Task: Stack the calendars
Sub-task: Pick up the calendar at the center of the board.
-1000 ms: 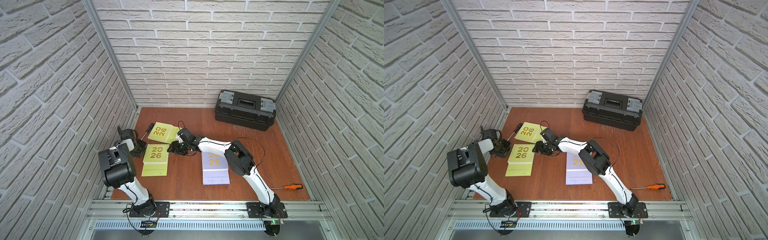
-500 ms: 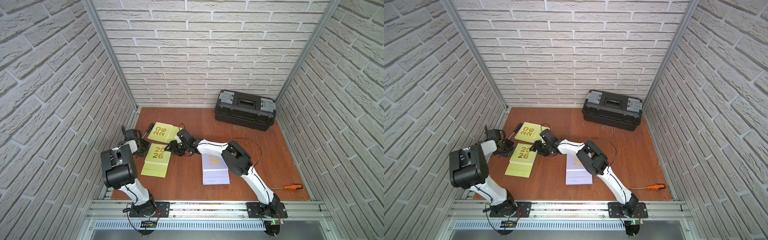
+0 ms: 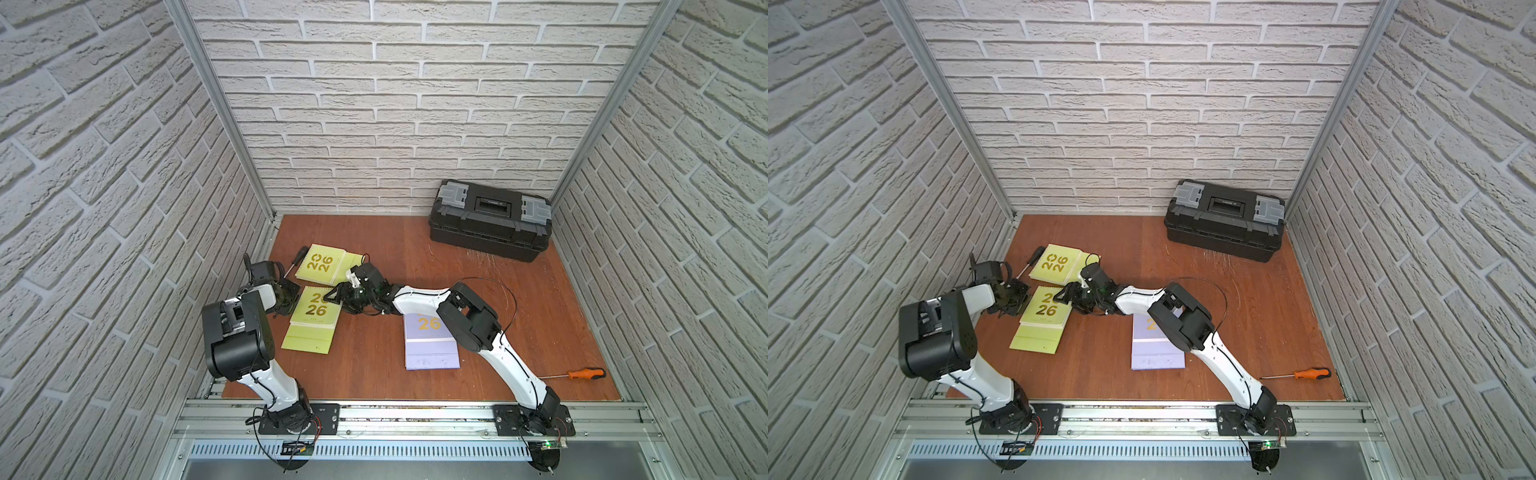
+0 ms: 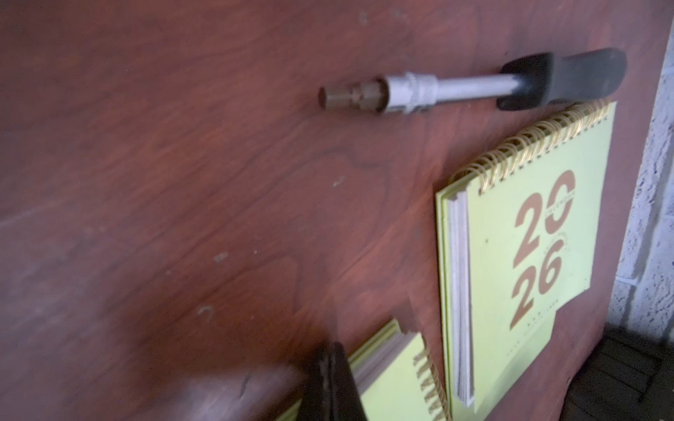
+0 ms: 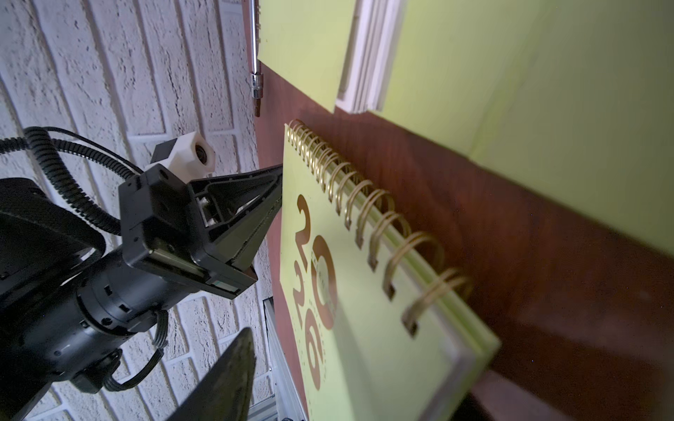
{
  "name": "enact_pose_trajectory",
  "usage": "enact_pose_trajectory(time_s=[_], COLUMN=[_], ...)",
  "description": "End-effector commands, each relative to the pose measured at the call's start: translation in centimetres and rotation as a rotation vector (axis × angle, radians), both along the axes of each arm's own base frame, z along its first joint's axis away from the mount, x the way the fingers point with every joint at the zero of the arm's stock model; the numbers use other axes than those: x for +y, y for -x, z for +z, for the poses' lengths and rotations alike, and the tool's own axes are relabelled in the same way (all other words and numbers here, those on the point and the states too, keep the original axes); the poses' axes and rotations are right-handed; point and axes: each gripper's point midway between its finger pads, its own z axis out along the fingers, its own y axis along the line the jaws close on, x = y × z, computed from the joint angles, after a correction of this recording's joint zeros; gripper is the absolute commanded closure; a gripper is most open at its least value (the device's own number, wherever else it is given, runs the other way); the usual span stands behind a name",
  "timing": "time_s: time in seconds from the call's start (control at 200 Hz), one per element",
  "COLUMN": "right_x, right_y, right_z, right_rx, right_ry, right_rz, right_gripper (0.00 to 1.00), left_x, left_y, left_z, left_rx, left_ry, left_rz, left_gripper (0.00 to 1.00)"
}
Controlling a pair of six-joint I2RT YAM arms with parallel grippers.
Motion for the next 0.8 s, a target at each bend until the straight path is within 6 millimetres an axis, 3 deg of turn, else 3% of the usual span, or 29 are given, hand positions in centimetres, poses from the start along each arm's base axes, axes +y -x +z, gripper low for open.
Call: enact_pose_trajectory(time_s=[0.0,0.27,0.795], right_x=[0.9,-0.9,-1.2], right_y=[0.5,-0.3,-2.0], right_z=[4.3,4.5,6.2], right_rx=[-0.080,-0.120,-0.182], right_ry=[-0.093,-0.073,-0.104], right_rz=[0.006,-0.089,-0.185], right_gripper=[0.44,0.50,0.61], left_x=[-2.5,-2.8,-3.8], left_y=[5.8,5.5,7.0], left_z=[-3.6,-3.2,-2.4], left_rx=[0.240,0.209,0.176], left_ry=[0.076,0.096,0.125], left_rz=[-0.016,0.005,0.022], left_gripper=[1.00,1.00,1.00])
